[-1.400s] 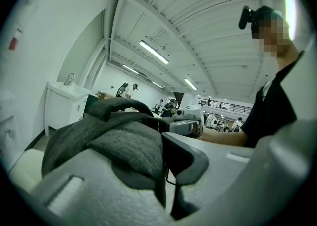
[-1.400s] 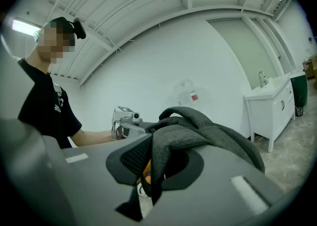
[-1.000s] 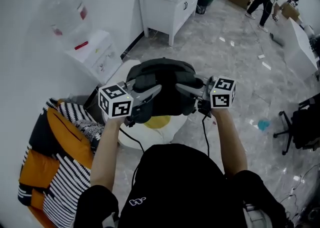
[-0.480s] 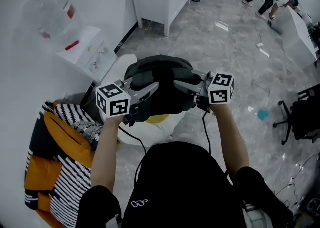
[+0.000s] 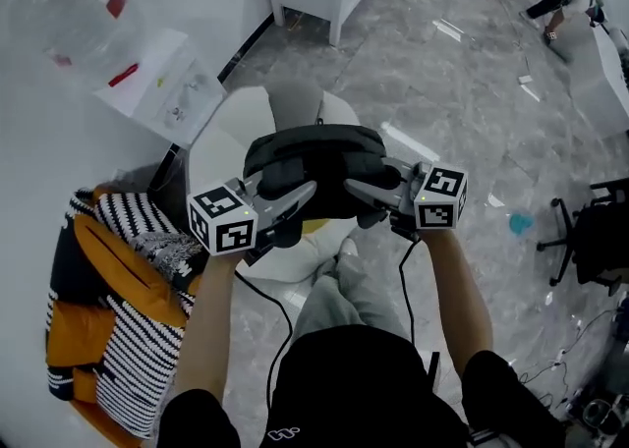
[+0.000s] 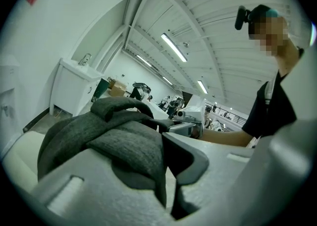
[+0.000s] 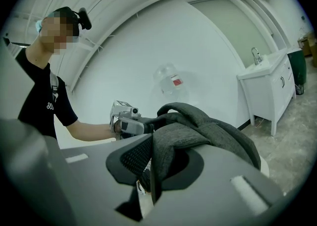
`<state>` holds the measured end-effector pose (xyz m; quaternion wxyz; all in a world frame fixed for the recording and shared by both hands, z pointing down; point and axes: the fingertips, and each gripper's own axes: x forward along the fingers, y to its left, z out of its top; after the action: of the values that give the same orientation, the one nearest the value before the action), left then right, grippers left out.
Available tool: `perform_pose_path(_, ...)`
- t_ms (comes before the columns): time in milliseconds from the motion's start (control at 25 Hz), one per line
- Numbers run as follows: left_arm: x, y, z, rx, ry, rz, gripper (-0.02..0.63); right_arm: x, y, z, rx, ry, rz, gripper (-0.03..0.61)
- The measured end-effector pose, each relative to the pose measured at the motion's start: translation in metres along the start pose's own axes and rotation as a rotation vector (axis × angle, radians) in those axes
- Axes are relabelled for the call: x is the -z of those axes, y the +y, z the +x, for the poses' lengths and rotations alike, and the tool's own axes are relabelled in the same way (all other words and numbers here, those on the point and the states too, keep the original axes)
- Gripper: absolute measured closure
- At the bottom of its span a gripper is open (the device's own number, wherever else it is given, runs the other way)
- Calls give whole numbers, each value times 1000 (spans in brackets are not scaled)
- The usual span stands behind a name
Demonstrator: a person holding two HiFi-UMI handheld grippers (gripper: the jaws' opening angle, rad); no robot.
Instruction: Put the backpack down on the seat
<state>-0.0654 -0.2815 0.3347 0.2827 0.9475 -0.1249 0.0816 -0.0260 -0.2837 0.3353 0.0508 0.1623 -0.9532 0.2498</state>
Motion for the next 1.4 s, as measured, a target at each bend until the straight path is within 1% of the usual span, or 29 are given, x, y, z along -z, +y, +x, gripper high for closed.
perform_pose_path(240, 26, 60, 13, -26, -13, -50, 575, 29, -53, 28, -8, 28, 34, 523)
perform_pose_path(400, 46, 99, 34, -33, -20, -69, 575, 50, -94, 35, -12, 35, 38, 523)
perform_pose_path(600, 75, 154, 63, -54, -4, -108, 574, 85, -154, 45, -15, 46, 46, 523)
perform_pose_path(760, 101, 196, 83, -69, 6, -134, 574, 113, -197, 56, -8, 45, 77, 523)
perform_pose_path(920, 119, 234, 99, -82, 12, -140, 574, 136, -235, 67, 2, 49, 87, 523)
perform_pose_path(1080, 134, 269, 114, -74, 37, -142, 574, 155, -269, 75, 15, 59, 94, 523)
perform_pose_path(1200, 141, 294, 128, -87, 50, -154, 574, 165, -297, 81, 24, 53, 113, 523)
perform_pose_path(1320, 152, 317, 141, -100, 69, -172, 573, 177, -321, 85, 19, 48, 123, 523)
perform_pose_path(1400, 159, 326, 148, -106, 79, -169, 572, 184, -332, 85, 7, 40, 106, 523)
